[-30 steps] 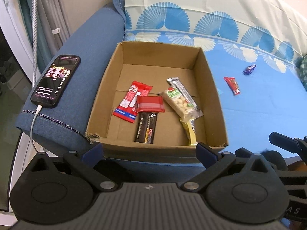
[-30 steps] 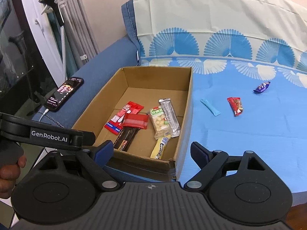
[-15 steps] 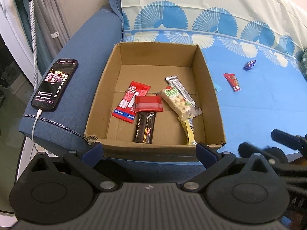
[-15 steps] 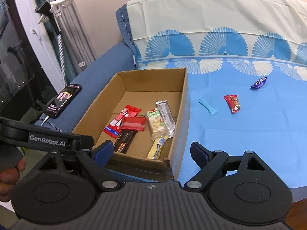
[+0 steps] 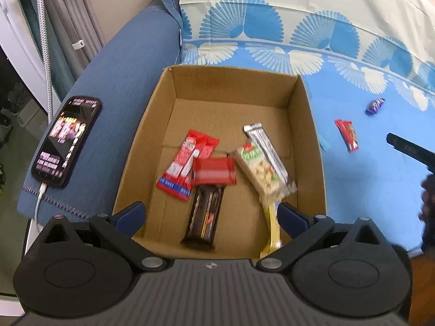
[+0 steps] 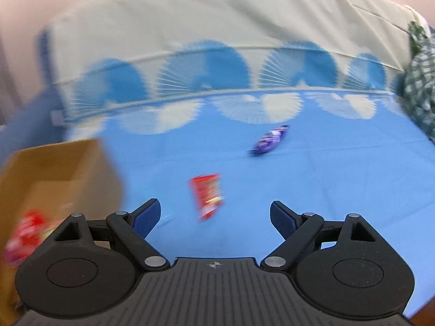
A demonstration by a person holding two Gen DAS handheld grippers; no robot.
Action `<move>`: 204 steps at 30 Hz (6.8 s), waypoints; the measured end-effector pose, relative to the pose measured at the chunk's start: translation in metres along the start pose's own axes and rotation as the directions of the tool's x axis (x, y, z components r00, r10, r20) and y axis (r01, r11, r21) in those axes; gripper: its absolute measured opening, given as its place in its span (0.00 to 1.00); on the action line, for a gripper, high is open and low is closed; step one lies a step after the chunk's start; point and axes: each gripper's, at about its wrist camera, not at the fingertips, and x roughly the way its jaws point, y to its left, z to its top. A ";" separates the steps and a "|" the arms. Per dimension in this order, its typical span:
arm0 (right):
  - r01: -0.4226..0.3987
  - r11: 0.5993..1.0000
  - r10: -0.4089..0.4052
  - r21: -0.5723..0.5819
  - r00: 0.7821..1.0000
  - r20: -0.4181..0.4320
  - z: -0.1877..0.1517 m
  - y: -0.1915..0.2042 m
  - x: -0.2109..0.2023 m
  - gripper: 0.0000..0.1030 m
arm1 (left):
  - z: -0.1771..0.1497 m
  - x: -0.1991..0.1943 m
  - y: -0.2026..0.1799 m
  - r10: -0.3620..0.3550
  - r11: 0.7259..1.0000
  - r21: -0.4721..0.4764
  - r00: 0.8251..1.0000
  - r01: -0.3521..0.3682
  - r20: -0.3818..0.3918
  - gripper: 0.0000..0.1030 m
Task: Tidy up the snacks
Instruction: 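Reach the left tool to the red stick while the right reaches the small red-wrapped snack, then carry the red stick in the left tool while the right carries the small snack to the box, then open both tools to release the red stick and small snack in the box, then lift both tools back from the box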
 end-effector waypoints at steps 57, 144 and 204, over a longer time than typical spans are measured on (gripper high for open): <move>-0.097 0.994 0.095 0.057 0.995 0.043 -0.016 -0.060 -0.085 0.22 | 0.039 0.025 -0.141 -0.340 0.938 0.051 0.940 0.342 -0.037 0.06; -0.355 0.912 0.312 -0.204 0.925 -0.215 -0.026 0.205 -0.043 0.51 | 0.036 0.107 0.073 -0.057 0.989 -0.139 0.995 0.045 -0.079 0.89; -0.378 0.909 0.384 -0.174 0.923 0.000 -0.094 0.132 -0.274 0.95 | -0.117 -0.100 0.028 0.020 1.000 0.010 0.994 -0.022 0.107 1.00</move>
